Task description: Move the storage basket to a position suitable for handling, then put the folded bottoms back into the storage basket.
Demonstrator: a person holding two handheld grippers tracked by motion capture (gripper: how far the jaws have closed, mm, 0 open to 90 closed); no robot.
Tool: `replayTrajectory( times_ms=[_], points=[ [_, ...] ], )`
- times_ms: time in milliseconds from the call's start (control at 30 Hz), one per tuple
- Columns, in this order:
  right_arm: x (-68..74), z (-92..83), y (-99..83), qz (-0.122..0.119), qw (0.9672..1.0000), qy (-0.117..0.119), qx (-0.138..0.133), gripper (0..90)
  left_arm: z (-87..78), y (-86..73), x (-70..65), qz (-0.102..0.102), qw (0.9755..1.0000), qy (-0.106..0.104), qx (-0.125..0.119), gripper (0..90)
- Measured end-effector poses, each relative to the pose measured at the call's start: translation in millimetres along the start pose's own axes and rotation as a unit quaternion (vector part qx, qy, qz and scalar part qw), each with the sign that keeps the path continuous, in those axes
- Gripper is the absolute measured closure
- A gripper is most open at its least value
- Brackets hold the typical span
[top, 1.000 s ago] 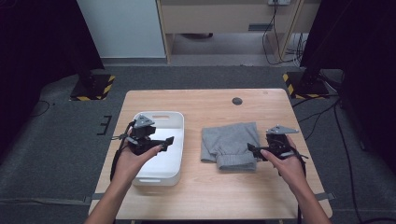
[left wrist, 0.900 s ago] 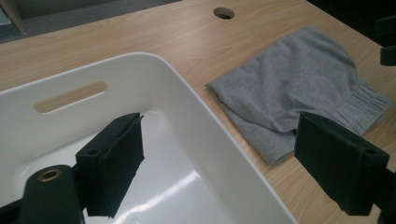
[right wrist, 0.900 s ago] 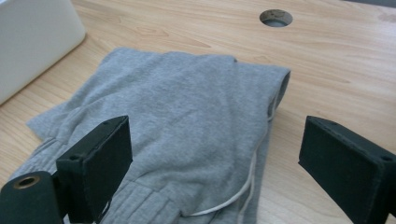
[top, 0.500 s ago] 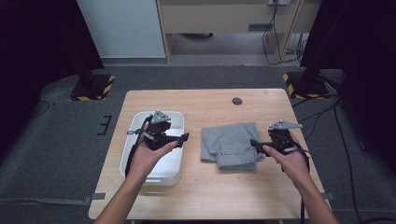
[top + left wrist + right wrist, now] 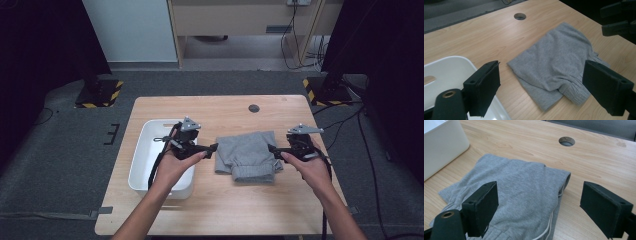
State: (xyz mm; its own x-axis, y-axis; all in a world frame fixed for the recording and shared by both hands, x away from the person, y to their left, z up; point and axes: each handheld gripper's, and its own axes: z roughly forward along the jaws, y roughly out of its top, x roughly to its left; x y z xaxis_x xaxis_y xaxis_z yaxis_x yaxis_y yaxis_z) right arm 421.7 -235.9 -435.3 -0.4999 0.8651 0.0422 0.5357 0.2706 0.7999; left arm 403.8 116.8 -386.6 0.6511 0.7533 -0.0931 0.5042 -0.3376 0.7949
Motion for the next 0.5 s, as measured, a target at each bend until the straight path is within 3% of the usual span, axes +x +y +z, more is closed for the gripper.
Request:
replayTrajectory(
  times_ms=[500],
  points=[
    [-19.6, 15.6, 7.6, 0.007, 0.9997, -0.013, 0.020, 21.0, 42.8, 6.8, -34.0, 0.014, 0.9997, -0.016, 0.012, 13.3]
  ],
)
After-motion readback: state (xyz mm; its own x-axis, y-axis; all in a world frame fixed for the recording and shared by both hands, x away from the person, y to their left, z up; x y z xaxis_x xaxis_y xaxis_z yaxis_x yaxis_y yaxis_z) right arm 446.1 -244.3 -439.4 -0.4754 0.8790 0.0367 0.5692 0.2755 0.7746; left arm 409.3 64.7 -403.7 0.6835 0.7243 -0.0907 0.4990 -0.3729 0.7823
